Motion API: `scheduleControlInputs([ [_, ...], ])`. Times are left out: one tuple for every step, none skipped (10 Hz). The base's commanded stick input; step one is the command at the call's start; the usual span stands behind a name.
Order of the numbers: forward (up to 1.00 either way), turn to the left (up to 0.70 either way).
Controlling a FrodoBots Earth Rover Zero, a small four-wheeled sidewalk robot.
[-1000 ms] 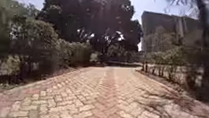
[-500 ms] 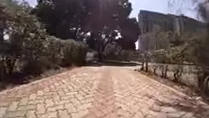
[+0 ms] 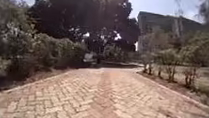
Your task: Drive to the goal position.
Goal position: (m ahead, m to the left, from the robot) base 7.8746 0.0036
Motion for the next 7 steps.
scheduleControlInputs([
  [1.00,0.00],
  [1.00,-0.11],
  [1.00,-0.23],
  [1.00,-0.19],
  [1.00,-0.04],
  [1.00,0.00],
  [1.00,0.00],
])
